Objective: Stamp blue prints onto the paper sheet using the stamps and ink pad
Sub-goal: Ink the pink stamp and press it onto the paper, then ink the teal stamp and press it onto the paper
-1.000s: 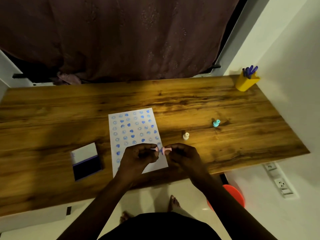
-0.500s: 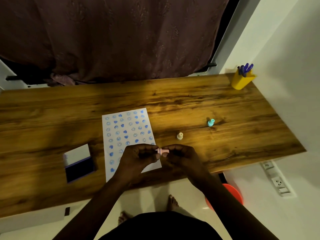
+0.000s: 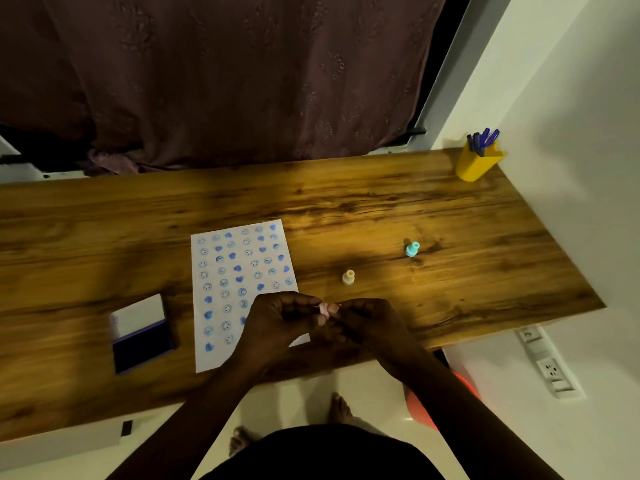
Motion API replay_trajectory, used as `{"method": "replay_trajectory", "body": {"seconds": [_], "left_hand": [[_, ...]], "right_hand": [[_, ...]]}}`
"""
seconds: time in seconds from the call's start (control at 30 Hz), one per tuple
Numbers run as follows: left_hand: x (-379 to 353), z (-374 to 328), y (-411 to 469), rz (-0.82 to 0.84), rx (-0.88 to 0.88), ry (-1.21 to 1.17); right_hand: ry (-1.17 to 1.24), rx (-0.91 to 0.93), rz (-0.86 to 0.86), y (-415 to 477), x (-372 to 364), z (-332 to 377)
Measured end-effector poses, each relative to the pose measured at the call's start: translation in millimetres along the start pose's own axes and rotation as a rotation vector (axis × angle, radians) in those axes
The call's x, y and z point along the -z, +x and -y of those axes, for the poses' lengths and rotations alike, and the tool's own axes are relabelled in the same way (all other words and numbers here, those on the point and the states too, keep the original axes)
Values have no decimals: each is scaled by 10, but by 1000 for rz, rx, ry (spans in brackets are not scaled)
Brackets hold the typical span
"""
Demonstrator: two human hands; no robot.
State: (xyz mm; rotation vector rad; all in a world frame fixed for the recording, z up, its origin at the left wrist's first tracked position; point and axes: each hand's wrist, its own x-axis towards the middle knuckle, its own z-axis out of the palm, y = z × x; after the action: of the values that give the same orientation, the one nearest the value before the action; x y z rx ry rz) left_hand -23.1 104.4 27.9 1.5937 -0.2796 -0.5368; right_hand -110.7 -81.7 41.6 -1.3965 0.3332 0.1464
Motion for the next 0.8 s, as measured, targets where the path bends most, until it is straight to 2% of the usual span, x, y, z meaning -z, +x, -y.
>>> {"method": "replay_trajectory", "body": {"seconds": [0.17, 0.3, 0.37, 0.57, 0.8], "left_hand": [[-136, 108, 61, 52, 45, 76], [-200, 166, 159, 10, 122, 88], [-208, 193, 203, -34, 130, 118], [-187, 248, 270, -122, 118, 180], [-193, 270, 310, -171, 113, 167]], "right_hand": [[-209, 2, -15, 57, 242, 40], [-718, 52, -261, 270, 448, -13], [-870, 74, -325, 373, 521, -72], [-1107, 68, -296, 633, 598, -173], [-1162, 39, -232, 742, 648, -234]]}}
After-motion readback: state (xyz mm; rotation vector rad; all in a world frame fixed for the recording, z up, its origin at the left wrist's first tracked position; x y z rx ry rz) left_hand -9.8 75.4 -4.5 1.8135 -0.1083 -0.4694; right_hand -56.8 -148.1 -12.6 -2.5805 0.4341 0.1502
